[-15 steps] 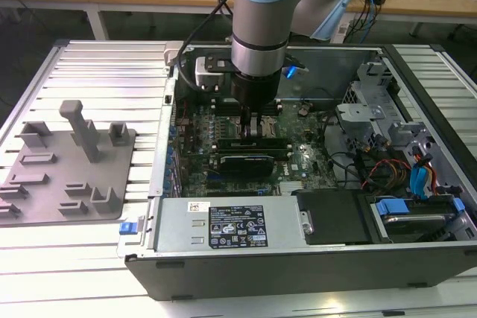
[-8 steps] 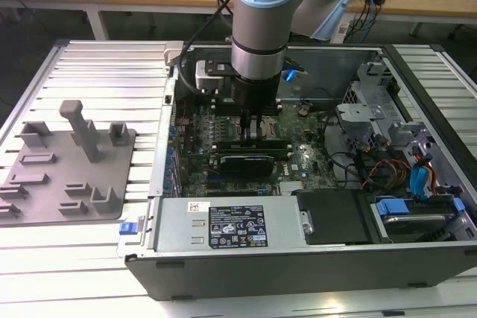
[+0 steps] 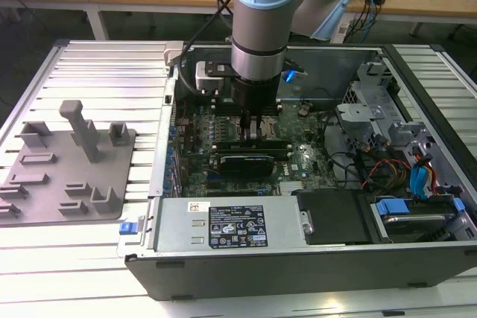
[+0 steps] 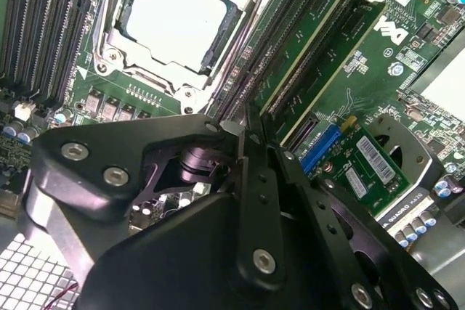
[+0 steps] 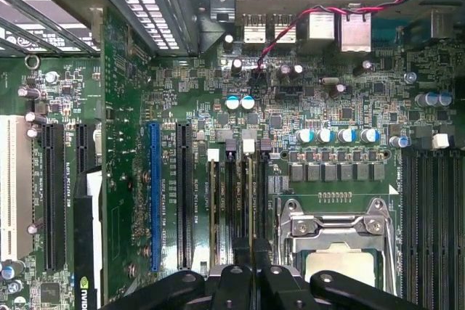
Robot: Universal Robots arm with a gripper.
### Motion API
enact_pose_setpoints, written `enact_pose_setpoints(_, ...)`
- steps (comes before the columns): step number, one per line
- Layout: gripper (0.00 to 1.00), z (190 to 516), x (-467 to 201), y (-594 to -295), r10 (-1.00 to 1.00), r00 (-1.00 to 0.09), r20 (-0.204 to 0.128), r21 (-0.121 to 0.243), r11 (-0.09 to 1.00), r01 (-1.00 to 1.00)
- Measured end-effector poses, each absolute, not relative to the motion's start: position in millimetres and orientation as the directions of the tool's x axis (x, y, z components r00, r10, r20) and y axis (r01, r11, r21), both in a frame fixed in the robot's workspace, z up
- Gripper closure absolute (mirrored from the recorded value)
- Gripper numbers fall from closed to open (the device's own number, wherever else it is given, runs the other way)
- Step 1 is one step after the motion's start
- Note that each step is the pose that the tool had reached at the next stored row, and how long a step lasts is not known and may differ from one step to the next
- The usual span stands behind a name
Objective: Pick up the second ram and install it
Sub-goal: 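Insert the second ram into the second slot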
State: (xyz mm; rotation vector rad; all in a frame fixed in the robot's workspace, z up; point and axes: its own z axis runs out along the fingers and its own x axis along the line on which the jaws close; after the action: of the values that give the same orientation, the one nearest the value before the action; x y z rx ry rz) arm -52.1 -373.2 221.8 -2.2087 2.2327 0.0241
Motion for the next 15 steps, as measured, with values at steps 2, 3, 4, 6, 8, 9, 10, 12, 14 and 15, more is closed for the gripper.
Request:
enact_pose_setpoints(2, 0.82, 222, -52, -373, -1.0, -0.011, -0.011, 0.01, 0.011, -1.0)
enact_pose_setpoints(3, 0.82, 222, -52, -373, -1.0, -0.011, -0.011, 0.01, 0.011, -1.0)
enact_pose_setpoints(4, 0.82, 226, -52, -373, -1.0, -0.011, -0.012, 0.01, 0.011, -1.0)
enact_pose_setpoints(6, 0.82, 235, -52, -373, -1.0, -0.011, -0.011, 0.01, 0.011, -1.0)
enact_pose_setpoints(8, 0.82, 249, -52, -373, -1.0, -0.011, -0.011, 0.009, 0.011, -1.0)
enact_pose_setpoints(9, 0.82, 258, -52, -373, -1.0, -0.011, -0.012, 0.008, 0.011, -1.0)
enact_pose_setpoints(10, 0.82, 262, -52, -373, -1.0, -0.011, -0.011, 0.008, 0.011, -1.0)
enact_pose_setpoints(12, 0.82, 262, -52, -373, -1.0, -0.011, -0.012, 0.008, 0.011, -1.0)
enact_pose_setpoints(14, 0.82, 262, -52, -373, -1.0, -0.011, -0.011, 0.008, 0.011, -1.0)
enact_pose_setpoints(15, 0.82, 263, -52, -373, -1.0, -0.011, -0.012, 0.008, 0.011, -1.0)
